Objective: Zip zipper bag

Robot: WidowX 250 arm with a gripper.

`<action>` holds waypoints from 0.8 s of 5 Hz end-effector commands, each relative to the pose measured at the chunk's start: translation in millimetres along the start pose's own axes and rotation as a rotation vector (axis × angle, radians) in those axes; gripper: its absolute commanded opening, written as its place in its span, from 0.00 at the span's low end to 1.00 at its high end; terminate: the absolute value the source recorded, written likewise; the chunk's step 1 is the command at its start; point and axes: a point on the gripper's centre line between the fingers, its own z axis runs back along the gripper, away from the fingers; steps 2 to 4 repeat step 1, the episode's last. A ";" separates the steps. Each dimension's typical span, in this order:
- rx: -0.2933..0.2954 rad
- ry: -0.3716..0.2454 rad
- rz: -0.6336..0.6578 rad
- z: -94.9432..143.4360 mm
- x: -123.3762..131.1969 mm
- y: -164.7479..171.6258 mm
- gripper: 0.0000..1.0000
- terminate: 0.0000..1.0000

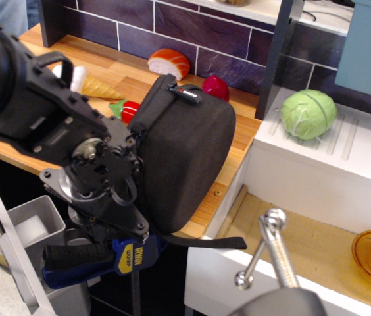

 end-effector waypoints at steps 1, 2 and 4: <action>-0.007 0.064 -0.026 2.1 -5.5 2.5 0.00 1.00; -0.007 0.064 -0.026 2.1 -5.5 2.5 0.00 1.00; -0.007 0.064 -0.026 2.1 -5.5 2.5 0.00 1.00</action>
